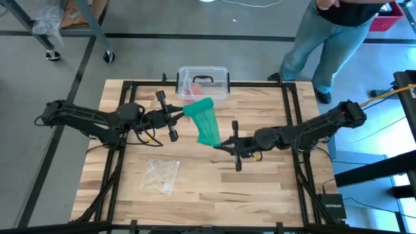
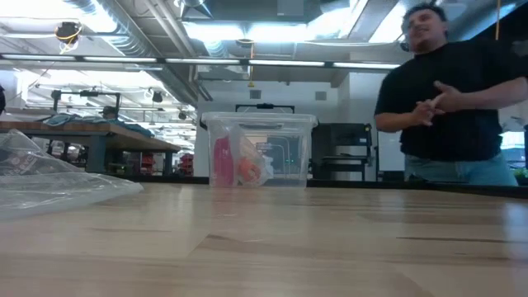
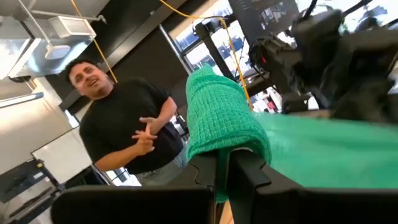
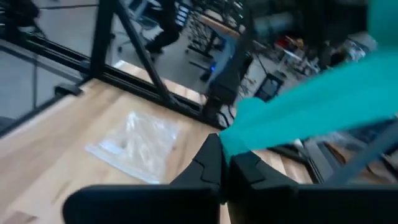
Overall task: Roll bandage
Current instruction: Roll the green bandage
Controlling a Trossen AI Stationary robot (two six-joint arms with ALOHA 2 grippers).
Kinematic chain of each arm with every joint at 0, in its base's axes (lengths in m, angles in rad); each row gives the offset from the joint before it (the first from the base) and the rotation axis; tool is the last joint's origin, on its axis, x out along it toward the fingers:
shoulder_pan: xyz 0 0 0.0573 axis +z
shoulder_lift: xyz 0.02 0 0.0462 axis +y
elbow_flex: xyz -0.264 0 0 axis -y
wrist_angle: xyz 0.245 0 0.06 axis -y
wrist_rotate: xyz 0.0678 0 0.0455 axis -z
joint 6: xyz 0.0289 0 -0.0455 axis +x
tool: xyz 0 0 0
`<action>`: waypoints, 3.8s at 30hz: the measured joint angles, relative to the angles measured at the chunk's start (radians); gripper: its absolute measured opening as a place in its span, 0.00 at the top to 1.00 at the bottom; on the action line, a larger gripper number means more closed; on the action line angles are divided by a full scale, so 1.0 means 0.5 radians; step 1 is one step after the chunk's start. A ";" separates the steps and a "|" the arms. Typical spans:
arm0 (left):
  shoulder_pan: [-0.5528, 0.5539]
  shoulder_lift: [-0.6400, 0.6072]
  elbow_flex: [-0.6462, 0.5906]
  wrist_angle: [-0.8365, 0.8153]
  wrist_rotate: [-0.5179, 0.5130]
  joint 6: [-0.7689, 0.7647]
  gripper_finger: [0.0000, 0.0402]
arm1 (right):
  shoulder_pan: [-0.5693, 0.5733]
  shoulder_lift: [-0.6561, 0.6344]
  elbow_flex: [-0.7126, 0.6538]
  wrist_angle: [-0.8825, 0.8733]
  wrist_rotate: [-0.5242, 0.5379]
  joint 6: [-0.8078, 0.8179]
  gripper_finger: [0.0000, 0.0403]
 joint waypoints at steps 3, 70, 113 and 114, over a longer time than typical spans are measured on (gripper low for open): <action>0.014 0.020 0.000 -0.006 0.000 0.028 0.98 | 0.098 0.001 0.121 -0.038 0.015 -0.079 0.99; -0.235 0.407 -0.017 0.013 -0.063 0.525 0.98 | -0.759 0.273 1.155 -1.781 -0.100 0.615 0.47; -0.391 0.384 0.007 0.337 -0.341 0.283 0.98 | -0.588 -0.397 0.291 -0.824 -0.373 0.465 0.47; -0.378 0.384 0.008 0.354 -0.329 0.231 0.98 | -0.588 -0.391 0.209 -0.653 -0.371 0.458 0.47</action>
